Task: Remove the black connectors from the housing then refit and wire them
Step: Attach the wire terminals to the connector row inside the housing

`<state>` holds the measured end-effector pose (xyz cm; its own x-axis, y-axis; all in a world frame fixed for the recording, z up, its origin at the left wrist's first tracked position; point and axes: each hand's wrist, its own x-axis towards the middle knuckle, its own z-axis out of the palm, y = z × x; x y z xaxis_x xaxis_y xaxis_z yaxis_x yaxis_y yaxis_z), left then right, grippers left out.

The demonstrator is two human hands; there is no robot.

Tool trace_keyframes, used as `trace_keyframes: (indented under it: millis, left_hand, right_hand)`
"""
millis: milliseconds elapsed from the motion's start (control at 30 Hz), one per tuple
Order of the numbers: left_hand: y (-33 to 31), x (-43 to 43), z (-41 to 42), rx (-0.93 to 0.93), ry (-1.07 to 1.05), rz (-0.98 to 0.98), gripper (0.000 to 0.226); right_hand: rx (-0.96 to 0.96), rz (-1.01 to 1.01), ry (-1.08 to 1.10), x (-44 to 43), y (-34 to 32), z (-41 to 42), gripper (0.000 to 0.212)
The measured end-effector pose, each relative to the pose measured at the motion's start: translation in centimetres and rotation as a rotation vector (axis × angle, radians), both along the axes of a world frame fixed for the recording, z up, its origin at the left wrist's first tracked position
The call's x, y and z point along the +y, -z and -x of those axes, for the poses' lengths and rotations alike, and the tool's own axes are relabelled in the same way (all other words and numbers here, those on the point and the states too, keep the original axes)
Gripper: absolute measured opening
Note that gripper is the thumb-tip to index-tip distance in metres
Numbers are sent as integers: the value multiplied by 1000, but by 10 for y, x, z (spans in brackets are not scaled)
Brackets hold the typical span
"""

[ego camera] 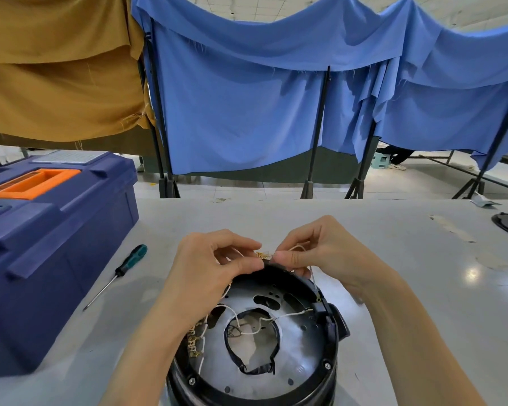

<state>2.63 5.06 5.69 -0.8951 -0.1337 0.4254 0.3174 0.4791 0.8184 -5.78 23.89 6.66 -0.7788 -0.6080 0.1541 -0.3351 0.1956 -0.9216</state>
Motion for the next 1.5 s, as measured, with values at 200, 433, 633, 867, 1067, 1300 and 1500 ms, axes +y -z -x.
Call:
trace_keyframes:
  millis: [200, 433, 633, 867, 1067, 1300, 1500]
  left_hand:
    - [1, -3, 1, -147, 51, -24, 7]
    - [5, -4, 3, -220, 38, -97, 6]
    - [1, -34, -6, -345, -146, 219, 9]
    - [4, -68, -14, -757, -259, 483, 25]
    - [10, -67, -12, -865, -166, 521, 31]
    - [10, -68, -17, -941, -86, 576, 42]
    - [9, -69, -18, -954, -41, 608, 40]
  right_hand:
    - [-8, -75, 8, -1, 0, -2, 8]
    - [218, -45, 45, -20, 4, -11, 8]
    - [90, -84, 57, -27, 8, -13, 12]
    - [-49, -206, -104, -49, 21, -25, 4]
    - [-71, -319, -52, -65, 37, -32, 9]
    - [-218, -335, -167, -75, 43, -42, 10]
    - [-413, -253, -200, -77, 41, -42, 10]
